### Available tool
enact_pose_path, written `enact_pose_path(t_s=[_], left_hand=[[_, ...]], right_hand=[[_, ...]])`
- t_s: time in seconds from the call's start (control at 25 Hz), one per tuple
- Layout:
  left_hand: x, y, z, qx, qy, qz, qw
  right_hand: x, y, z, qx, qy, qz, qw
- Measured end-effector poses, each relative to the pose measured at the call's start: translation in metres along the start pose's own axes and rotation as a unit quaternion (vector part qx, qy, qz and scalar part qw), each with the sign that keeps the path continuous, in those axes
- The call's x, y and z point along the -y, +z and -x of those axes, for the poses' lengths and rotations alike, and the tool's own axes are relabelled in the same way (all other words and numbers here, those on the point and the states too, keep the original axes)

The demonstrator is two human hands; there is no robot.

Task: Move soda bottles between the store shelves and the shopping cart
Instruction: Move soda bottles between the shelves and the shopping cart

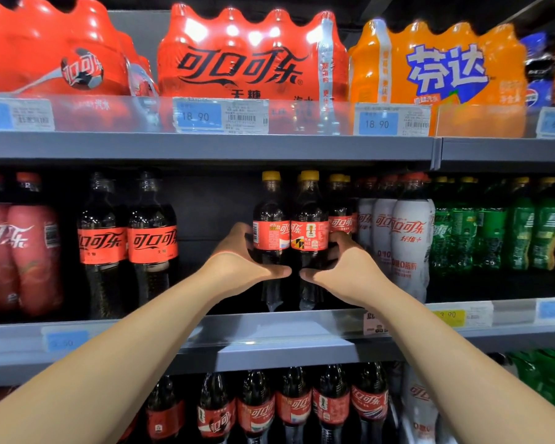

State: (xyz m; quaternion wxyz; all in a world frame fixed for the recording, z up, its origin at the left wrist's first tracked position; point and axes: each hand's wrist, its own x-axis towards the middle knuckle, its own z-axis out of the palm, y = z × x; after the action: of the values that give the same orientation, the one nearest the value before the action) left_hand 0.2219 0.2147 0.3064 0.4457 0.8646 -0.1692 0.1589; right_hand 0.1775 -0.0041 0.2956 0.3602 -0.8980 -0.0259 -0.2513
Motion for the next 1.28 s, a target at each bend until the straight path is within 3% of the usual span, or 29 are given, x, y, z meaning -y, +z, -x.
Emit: enact_pose_path(t_s=[0.08, 0.24, 0.44, 0.88, 1.0, 1.28], left_hand=[[0.001, 0.002, -0.001, -0.013, 0.001, -0.014, 1.000], [0.009, -0.005, -0.004, 0.073, -0.004, 0.051, 0.996], [0.010, 0.001, -0.004, 0.015, 0.011, 0.013, 1.000], [0.013, 0.000, -0.004, 0.029, -0.003, 0.067, 0.997], [0.013, 0.000, -0.003, 0.035, -0.004, 0.065, 0.997], [0.012, -0.003, -0.004, 0.054, -0.016, 0.036, 0.998]], right_hand=[[-0.001, 0.006, 0.000, -0.017, -0.005, 0.000, 1.000], [-0.004, 0.001, 0.001, 0.003, 0.002, 0.012, 1.000], [0.002, 0.003, -0.001, -0.029, -0.003, 0.007, 1.000], [-0.003, 0.005, 0.001, 0.006, 0.008, -0.016, 1.000], [-0.004, 0.000, -0.001, 0.037, 0.012, -0.016, 0.999], [-0.001, 0.007, 0.000, 0.024, 0.009, 0.007, 1.000]])
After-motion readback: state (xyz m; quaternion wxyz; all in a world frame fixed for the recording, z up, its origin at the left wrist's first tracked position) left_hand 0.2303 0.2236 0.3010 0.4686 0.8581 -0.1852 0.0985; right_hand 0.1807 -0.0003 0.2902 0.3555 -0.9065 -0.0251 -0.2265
